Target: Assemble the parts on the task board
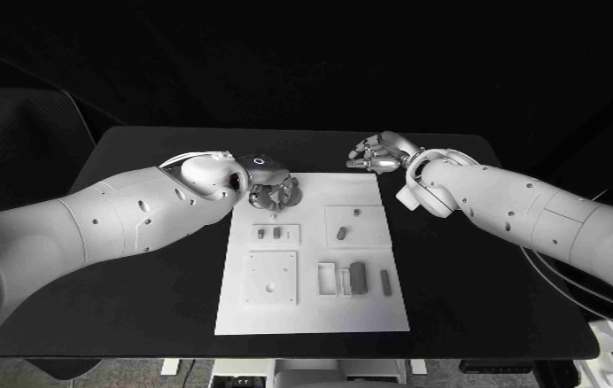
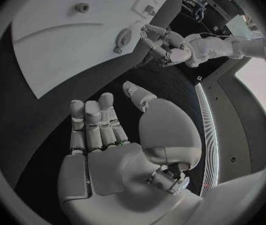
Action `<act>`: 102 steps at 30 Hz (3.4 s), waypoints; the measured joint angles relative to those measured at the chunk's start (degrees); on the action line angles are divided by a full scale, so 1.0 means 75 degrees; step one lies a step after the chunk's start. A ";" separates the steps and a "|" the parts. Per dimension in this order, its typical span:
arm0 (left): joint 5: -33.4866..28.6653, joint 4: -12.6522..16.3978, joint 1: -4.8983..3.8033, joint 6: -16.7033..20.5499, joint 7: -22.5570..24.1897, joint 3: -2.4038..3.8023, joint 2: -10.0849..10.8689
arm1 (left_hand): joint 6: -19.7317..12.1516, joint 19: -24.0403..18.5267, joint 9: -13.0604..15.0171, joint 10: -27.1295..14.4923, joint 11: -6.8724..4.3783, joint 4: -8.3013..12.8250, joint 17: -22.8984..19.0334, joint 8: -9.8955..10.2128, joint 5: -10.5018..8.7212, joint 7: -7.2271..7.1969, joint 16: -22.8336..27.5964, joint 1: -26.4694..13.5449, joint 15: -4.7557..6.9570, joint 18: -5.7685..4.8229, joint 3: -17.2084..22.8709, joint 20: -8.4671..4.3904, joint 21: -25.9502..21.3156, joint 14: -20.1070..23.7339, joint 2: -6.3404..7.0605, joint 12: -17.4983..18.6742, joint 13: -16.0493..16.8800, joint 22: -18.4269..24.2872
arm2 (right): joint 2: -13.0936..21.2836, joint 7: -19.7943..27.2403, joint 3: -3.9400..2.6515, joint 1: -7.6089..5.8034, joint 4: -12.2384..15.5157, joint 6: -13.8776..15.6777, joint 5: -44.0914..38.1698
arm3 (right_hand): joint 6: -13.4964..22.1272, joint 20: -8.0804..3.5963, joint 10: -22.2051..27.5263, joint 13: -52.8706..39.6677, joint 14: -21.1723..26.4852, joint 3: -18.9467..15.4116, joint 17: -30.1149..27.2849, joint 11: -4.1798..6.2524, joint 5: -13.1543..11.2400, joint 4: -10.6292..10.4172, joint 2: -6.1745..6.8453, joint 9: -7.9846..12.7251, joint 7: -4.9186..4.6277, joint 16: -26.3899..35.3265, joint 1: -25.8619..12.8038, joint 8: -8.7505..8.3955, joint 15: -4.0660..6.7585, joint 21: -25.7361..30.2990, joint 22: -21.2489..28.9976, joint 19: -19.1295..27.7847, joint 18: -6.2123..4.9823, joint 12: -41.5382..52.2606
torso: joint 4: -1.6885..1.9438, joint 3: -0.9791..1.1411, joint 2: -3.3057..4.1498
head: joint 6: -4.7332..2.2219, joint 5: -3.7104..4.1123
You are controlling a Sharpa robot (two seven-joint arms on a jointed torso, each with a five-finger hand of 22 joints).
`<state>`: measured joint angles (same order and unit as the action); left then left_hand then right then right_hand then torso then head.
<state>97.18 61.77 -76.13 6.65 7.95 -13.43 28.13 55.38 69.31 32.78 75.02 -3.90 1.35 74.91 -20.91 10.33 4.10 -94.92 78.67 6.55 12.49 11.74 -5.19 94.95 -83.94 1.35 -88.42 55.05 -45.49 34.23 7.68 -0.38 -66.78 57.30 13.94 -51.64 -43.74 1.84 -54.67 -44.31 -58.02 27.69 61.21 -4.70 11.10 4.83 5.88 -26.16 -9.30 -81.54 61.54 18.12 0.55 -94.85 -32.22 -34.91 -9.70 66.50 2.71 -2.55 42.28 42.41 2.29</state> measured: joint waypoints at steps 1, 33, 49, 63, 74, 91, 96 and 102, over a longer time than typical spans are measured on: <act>-0.0001 -0.0007 0.0000 -0.0006 -0.0006 0.0000 0.0009 | 0.0000 0.0000 0.0000 0.0000 0.0000 -0.0007 0.0000 0.0000 -0.0004 0.0000 0.0000 0.0003 0.0000 0.0000 0.0008 0.0000 0.0000 0.0000 0.0004 0.0000 -0.0002 0.0000 | 0.0000 0.0000 0.0000 0.0000 -0.0001 0.0000 0.0000 | 0.0000 0.0000 0.0000 0.0000 0.0000 0.0000 0.0000 0.0000 0.0000 0.0000 0.0000 0.0000 0.0000 0.0000 0.0000 0.0000 0.0000 0.0000 0.0000 0.0000 0.0000 0.0000 | 0.0000 0.0000 0.0001 | 0.0000 0.0010; -0.0011 0.0167 0.0003 -0.0129 -0.0127 -0.0017 0.0282 | 0.0000 -0.0032 0.0002 0.0000 0.0000 -0.0007 -0.0001 0.0015 0.0005 0.0000 0.0000 -0.0027 0.0000 0.0001 0.0006 -0.0006 0.0000 0.0000 0.0035 0.0019 -0.0012 -0.0012 | 0.0011 -0.0002 0.0000 0.0000 -0.0005 0.0000 0.0000 | 0.0000 0.0000 0.0000 0.0004 0.0000 0.0000 -0.0006 0.0000 0.0000 0.0000 0.0000 0.0000 0.0001 0.0000 0.0000 0.0000 0.0000 0.0000 0.0006 0.0000 0.0000 0.0000 | -0.0009 0.0017 0.0008 | 0.0059 0.0036; -0.0017 0.0286 0.0006 -0.0208 -0.0139 -0.0021 0.0331 | 0.0000 -0.0032 -0.0005 0.0000 0.0000 -0.0009 -0.0002 0.0021 0.0005 0.0000 0.0000 -0.0057 0.0000 0.0001 0.0046 -0.0003 0.0000 0.0000 0.0040 0.0015 -0.0052 -0.0011 | 0.0017 -0.0003 0.0000 0.0000 -0.0001 0.0000 0.0000 | -0.0009 0.0000 0.0000 0.0006 0.0000 0.0000 -0.0006 0.0000 0.0000 0.0000 0.0000 0.0000 0.0009 0.0000 0.0000 0.0000 0.0000 0.0000 0.0005 0.0000 0.0000 0.0000 | -0.0007 0.0012 0.0007 | 0.0075 0.0042; -0.0030 0.0220 0.0047 -0.0301 -0.0148 -0.0023 0.0292 | 0.0000 -0.0042 0.0000 0.0000 0.0000 -0.0009 0.0004 -0.0009 0.0003 0.0001 0.0000 -0.0044 0.0000 0.0001 0.0045 0.0009 0.0000 0.0000 0.0010 -0.0008 -0.0064 -0.0017 | 0.0015 -0.0003 0.0000 0.0000 -0.0001 0.0000 0.0000 | -0.0010 0.0000 0.0000 0.0006 0.0000 0.0000 -0.0006 0.0000 0.0000 0.0000 0.0000 0.0000 0.0010 0.0000 0.0000 0.0000 0.0000 0.0000 0.0005 0.0000 -0.0001 0.0000 | -0.0008 0.0003 0.0007 | 0.0090 0.0029; -0.0034 0.0211 0.0058 -0.0370 -0.0159 -0.0022 0.0298 | -0.0001 -0.0042 -0.0001 0.0000 0.0000 -0.0009 0.0004 -0.0001 0.0003 0.0001 0.0000 -0.0033 0.0000 0.0000 0.0045 0.0011 0.0000 0.0000 0.0004 -0.0017 -0.0067 -0.0016 | 0.0015 -0.0003 0.0000 0.0000 -0.0002 0.0000 0.0000 | -0.0011 0.0000 0.0000 0.0005 0.0000 0.0000 -0.0005 0.0000 0.0000 0.0000 0.0000 0.0000 0.0011 0.0000 0.0000 0.0000 0.0000 0.0000 0.0005 0.0000 0.0000 0.0000 | -0.0009 0.0009 0.0005 | 0.0091 0.0023; -0.0039 0.0190 0.0101 -0.0432 -0.0162 -0.0022 0.0252 | -0.0001 -0.0041 -0.0007 0.0000 0.0000 -0.0010 0.0002 0.0016 0.0002 0.0001 0.0000 -0.0025 0.0000 0.0000 0.0046 0.0013 0.0000 0.0000 0.0012 0.0002 -0.0067 -0.0021 | 0.0014 -0.0003 0.0000 0.0000 -0.0002 0.0000 0.0000 | -0.0011 0.0000 0.0000 0.0004 0.0000 0.0000 -0.0005 0.0000 0.0000 0.0000 0.0000 0.0000 0.0012 0.0000 0.0000 0.0000 0.0000 0.0000 0.0004 0.0000 0.0000 0.0000 | -0.0012 0.0012 0.0006 | 0.0078 -0.0008; -0.0040 0.0176 0.0101 -0.0438 -0.0162 -0.0022 0.0226 | -0.0001 -0.0042 -0.0009 0.0000 0.0000 -0.0031 0.0002 0.0018 -0.0004 0.0001 0.0000 -0.0024 0.0000 0.0001 0.0066 0.0014 0.0000 0.0000 0.0014 0.0002 -0.0067 -0.0021 | 0.0015 -0.0003 0.0000 0.0000 -0.0002 0.0000 0.0000 | -0.0011 0.0000 0.0000 0.0012 0.0000 0.0000 -0.0005 0.0000 0.0000 0.0000 0.0000 0.0007 0.0012 0.0000 0.0000 0.0000 0.0000 0.0000 0.0004 0.0000 0.0000 0.0031 | -0.0012 0.0012 0.0008 | 0.0077 0.0000; -0.0042 0.0156 0.0101 -0.0452 -0.0162 -0.0022 0.0214 | -0.0001 -0.0053 -0.0005 0.0000 0.0000 -0.0031 0.0002 0.0014 -0.0011 0.0001 0.0000 -0.0016 0.0000 0.0001 0.0066 0.0026 0.0000 0.0000 0.0022 0.0002 -0.0067 -0.0028 | 0.0015 -0.0003 0.0000 0.0000 -0.0003 0.0000 0.0000 | -0.0012 0.0000 0.0000 0.0012 0.0000 0.0000 -0.0005 0.0000 0.0000 0.0000 0.0000 0.0006 0.0012 0.0000 0.0000 0.0000 0.0000 0.0000 0.0004 0.0000 0.0000 0.0031 | -0.0012 0.0012 0.0008 | 0.0083 0.0001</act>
<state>96.86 62.94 -75.37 3.25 6.73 -13.60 29.73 55.37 68.91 32.74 75.02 -3.90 1.12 74.93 -20.81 10.24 4.11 -94.92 78.55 6.55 12.50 12.23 -5.00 94.95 -83.94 1.52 -88.40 54.55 -45.70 34.34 7.65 -0.38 -66.78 57.29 13.94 -51.64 -43.83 1.84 -54.67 -44.23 -58.02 27.69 61.17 -4.70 11.10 4.83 5.88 -26.12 -9.21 -81.54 61.54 18.12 0.55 -94.85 -32.19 -34.91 -9.70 66.73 2.63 -2.46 42.34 43.03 2.30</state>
